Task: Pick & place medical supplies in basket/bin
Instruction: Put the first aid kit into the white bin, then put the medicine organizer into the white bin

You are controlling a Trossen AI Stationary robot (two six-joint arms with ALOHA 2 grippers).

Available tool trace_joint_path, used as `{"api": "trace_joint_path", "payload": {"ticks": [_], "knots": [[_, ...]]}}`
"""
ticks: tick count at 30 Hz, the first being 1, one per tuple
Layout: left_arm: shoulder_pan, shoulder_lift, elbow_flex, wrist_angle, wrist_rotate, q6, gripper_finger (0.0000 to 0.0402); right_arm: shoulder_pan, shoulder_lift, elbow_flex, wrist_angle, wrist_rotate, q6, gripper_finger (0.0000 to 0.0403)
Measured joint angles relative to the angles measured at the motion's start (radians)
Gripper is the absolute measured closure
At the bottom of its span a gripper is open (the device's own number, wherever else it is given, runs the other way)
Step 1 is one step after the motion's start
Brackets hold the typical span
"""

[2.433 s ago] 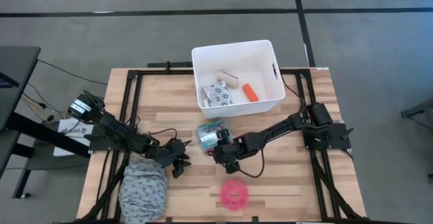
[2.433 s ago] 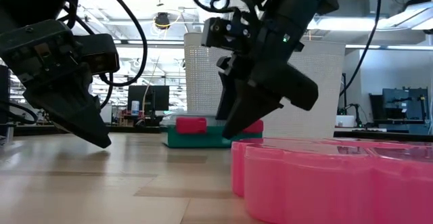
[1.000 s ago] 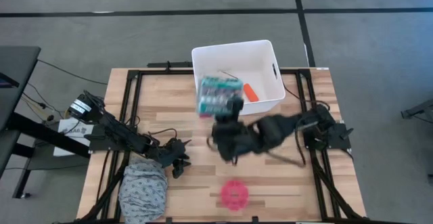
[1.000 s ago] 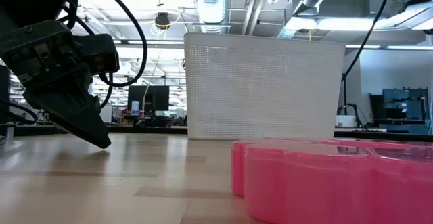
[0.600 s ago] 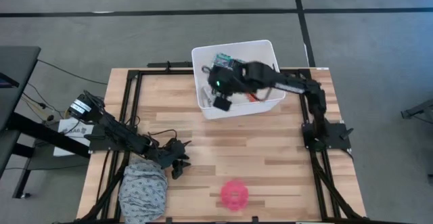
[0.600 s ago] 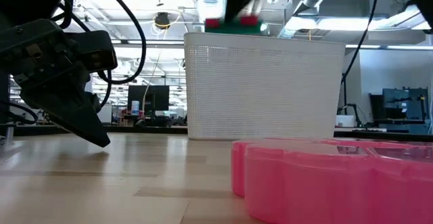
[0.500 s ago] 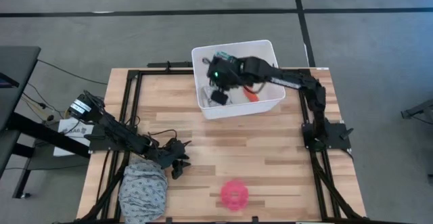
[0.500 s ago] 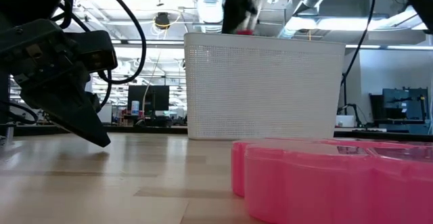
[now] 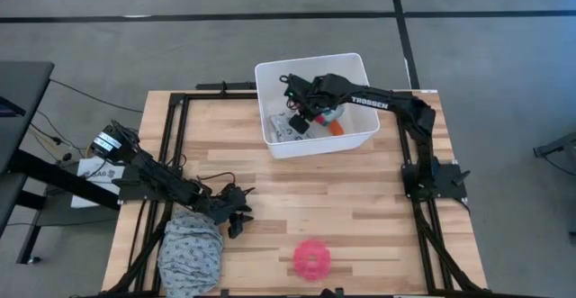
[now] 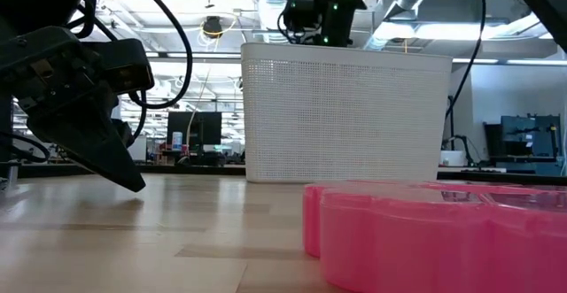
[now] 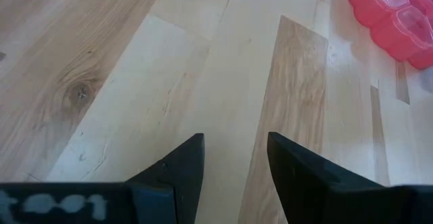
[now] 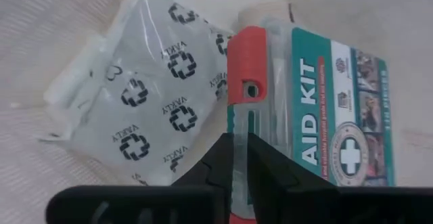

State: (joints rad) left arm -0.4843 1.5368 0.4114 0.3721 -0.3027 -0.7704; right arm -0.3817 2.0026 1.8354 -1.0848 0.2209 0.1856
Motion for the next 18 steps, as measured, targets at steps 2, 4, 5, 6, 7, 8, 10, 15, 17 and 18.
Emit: {"api": "trace_joint_path", "payload": {"ticks": [2, 4, 5, 6, 7, 8, 10, 15, 17, 18], "knots": [[0.000, 0.000, 0.000, 0.000, 0.000, 0.000, 0.0250, 0.000, 0.000, -0.032, 0.040, 0.002, 0.000, 0.0364], [0.000, 0.000, 0.000, 0.000, 0.000, 0.000, 0.0250, -0.001, 0.000, -0.045, 0.057, -0.003, 0.000, 0.0353], [0.000, 0.000, 0.000, 0.000, 0.000, 0.000, 0.0250, -0.001, 0.000, -0.047, 0.065, -0.016, -0.001, 0.0347], [0.000, 0.000, 0.000, 0.000, 0.000, 0.000, 0.0250, -0.001, 0.000, -0.048, 0.073, -0.031, -0.003, 0.0342], [0.000, 0.000, 0.000, 0.000, 0.000, 0.000, 0.0250, -0.001, -0.001, -0.050, 0.079, -0.041, -0.007, 0.0336], [0.000, 0.000, 0.000, 0.000, 0.000, 0.000, 0.0250, -0.001, -0.001, -0.051, 0.082, -0.051, -0.010, 0.0330], [0.000, 0.000, 0.000, 0.000, 0.000, 0.000, 0.0250, 0.000, -0.001, -0.051, 0.094, -0.060, -0.010, 0.0319], [0.000, 0.000, 0.000, 0.000, 0.000, 0.000, 0.0250, 0.000, -0.001, -0.014, 0.092, -0.066, -0.011, 0.0288], [0.000, 0.000, 0.000, 0.000, 0.000, 0.000, 0.0250, -0.001, -0.001, 0.017, 0.088, -0.066, -0.011, 0.0274], [0.000, 0.000, 0.000, 0.000, 0.000, 0.000, 0.0250, 0.001, 0.000, 0.041, 0.075, -0.066, -0.010, 0.0267]]}}
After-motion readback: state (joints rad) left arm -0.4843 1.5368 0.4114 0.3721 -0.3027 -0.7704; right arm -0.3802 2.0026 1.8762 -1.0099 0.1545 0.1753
